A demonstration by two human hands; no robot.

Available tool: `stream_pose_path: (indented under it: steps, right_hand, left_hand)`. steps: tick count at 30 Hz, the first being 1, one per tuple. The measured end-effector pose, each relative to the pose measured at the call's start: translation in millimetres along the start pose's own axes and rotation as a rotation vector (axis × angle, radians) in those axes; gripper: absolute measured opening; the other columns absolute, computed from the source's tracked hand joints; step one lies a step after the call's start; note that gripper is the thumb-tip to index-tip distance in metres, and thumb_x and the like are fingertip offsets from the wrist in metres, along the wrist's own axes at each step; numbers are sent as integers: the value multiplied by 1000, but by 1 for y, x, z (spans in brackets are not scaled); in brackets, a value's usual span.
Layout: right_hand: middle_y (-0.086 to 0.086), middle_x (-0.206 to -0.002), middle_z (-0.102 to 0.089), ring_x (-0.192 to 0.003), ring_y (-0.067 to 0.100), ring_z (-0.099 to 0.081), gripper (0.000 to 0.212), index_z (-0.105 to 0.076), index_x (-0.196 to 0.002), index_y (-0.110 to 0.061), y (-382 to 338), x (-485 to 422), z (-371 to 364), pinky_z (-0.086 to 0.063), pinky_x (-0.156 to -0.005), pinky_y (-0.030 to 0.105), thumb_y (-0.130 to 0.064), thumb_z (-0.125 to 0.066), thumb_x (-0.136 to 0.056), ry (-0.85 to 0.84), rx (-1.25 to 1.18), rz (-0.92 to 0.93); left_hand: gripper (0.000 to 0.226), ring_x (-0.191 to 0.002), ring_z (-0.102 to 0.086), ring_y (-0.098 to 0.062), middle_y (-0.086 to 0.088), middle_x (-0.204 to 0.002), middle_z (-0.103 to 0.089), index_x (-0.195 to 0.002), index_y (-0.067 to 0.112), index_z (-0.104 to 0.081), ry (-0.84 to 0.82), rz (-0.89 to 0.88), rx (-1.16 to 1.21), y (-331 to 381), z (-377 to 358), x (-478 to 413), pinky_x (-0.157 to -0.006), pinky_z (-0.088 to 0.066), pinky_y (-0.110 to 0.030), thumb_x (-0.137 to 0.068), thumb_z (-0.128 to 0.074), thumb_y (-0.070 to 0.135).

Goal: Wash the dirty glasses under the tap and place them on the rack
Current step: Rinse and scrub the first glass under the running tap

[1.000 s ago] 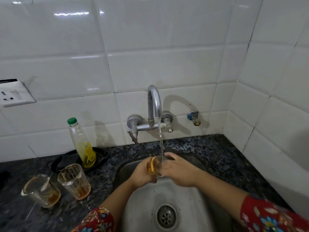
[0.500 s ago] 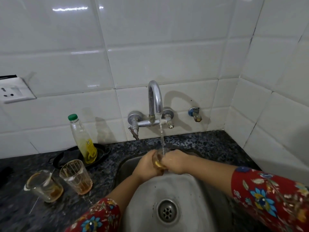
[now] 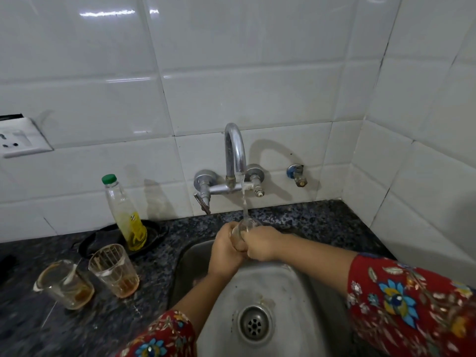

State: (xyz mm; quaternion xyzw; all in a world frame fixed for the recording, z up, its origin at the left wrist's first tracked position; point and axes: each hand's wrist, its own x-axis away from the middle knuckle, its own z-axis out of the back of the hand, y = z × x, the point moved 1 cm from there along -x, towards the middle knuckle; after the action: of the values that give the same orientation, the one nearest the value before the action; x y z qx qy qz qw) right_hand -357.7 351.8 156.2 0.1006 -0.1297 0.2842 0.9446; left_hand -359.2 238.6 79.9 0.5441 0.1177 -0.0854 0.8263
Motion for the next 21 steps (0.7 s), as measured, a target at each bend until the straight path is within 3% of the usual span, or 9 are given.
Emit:
stream_pose_path:
  steps: [4, 6, 8, 10, 11, 14, 16, 18, 21]
  right_hand:
    - [-5, -101, -71, -103, 17, -62, 13, -72, -92, -22, 28, 9, 0, -40, -105, 37, -18, -63, -85, 211, 648, 416]
    - [1, -112, -67, -110, 22, -59, 20, -69, -104, -16, 21, 8, -7, -39, -102, 36, -14, -55, -90, 114, 534, 362]
    - [11, -120, -61, -111, 30, -57, 25, -61, -114, -7, 6, 6, -9, -43, -91, 37, -15, -51, -93, -55, 199, 137]
    - [15, -118, -62, -107, 33, -59, 27, -59, -114, -5, 0, -2, -11, -46, -84, 36, -19, -53, -92, -62, -11, 70]
    - [15, -114, -63, -104, 33, -61, 24, -60, -111, -5, 0, -1, -10, -48, -82, 37, -17, -53, -91, -48, -26, 77]
    - [11, -115, -64, -102, 31, -63, 22, -61, -111, -7, 12, 3, -10, -50, -81, 40, -11, -49, -94, 55, 225, 233]
    - [11, -122, -61, -109, 31, -60, 25, -60, -115, -7, 17, 8, -11, -49, -85, 41, -8, -45, -95, 96, 316, 304]
    - [14, -127, -57, -114, 32, -57, 28, -57, -120, -4, 7, 6, -17, -47, -87, 41, -4, -45, -95, 10, 322, 166]
    - [16, -128, -57, -114, 32, -56, 33, -52, -126, -4, -11, 0, -28, -46, -88, 36, -9, -49, -94, -110, 232, 47]
  left_hand:
    - [37, -106, -62, 4, 10, -111, -65, -107, 33, -61, -377, -100, -62, 5, 9, -6, -94, -47, -15, -80, -75, 12]
    - [33, -109, -60, 2, 12, -117, -64, -108, 33, -61, -414, -66, -129, -2, 6, -5, -100, -48, -25, -80, -74, 21]
    - [28, -102, -63, 2, 14, -108, -68, -106, 34, -65, -219, -27, -146, -5, 0, 1, -93, -53, -27, -78, -69, 37]
    - [36, -100, -64, 1, 14, -104, -68, -108, 33, -65, -62, -11, -117, -2, -3, 7, -89, -53, -23, -74, -66, 46]
    - [39, -102, -65, -2, 13, -103, -69, -109, 31, -66, -60, 7, -57, -6, -3, 6, -89, -53, -22, -72, -69, 45]
    - [42, -104, -67, -6, 8, -107, -71, -111, 23, -68, -306, 19, -16, -16, 4, -5, -93, -54, -32, -71, -82, 28]
    - [40, -107, -62, -1, 15, -107, -66, -114, 22, -66, -384, 43, -189, -17, 4, -8, -94, -49, -20, -76, -78, 22]
    - [27, -100, -63, 3, 18, -96, -66, -106, 26, -68, -324, 20, -276, -14, -2, -6, -84, -48, -10, -80, -70, 23]
    - [28, -94, -67, 0, 14, -93, -70, -98, 31, -65, -178, 2, -143, -12, -4, 5, -81, -56, -21, -73, -67, 42]
